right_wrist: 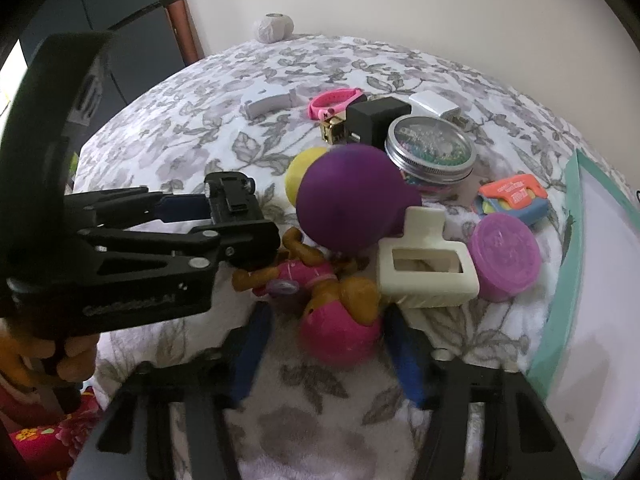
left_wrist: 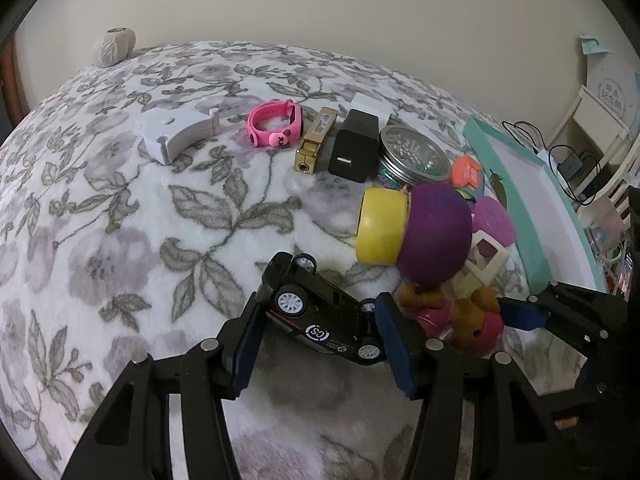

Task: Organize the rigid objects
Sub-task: 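Close the left gripper on the black toy car while the right gripper closes on the pink doll, then lift the black car with the left gripper while the right gripper lifts the pink doll toward the tray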

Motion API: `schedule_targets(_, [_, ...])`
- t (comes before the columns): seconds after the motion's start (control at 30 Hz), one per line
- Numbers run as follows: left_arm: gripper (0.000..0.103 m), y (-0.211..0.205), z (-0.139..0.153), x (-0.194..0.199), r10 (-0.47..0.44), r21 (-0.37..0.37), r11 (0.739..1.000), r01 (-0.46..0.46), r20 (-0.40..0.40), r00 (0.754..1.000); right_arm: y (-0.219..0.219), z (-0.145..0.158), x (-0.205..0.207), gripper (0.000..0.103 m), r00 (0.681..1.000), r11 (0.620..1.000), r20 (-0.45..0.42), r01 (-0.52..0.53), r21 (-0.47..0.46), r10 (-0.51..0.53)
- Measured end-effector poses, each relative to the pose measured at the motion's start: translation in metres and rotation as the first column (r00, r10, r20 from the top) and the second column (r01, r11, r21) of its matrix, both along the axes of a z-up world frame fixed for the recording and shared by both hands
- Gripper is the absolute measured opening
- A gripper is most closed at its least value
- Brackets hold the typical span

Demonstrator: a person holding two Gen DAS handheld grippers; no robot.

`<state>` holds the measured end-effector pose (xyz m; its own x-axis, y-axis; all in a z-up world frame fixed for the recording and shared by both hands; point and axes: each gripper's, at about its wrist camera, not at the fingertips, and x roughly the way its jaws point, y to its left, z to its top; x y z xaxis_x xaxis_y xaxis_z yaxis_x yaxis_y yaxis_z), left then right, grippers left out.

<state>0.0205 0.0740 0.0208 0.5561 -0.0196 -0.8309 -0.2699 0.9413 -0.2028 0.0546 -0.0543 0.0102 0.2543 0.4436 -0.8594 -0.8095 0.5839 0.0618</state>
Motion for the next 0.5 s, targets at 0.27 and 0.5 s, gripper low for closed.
schedule_targets(0.27, [0.056,0.009,-0.003,-0.013,0.033,-0.05,0.998,-0.032,0.022,0.999,-0.011,0.004,-0.002,0.047,0.999,0.999,0.003,0.032,0.036,-0.032])
schedule_targets(0.5, [0.054,0.01,-0.002,-0.021,0.04,-0.039,0.999,-0.039,0.028,0.999,-0.027,0.003,-0.002,0.047,0.997,0.996,-0.007,0.076,0.037,-0.075])
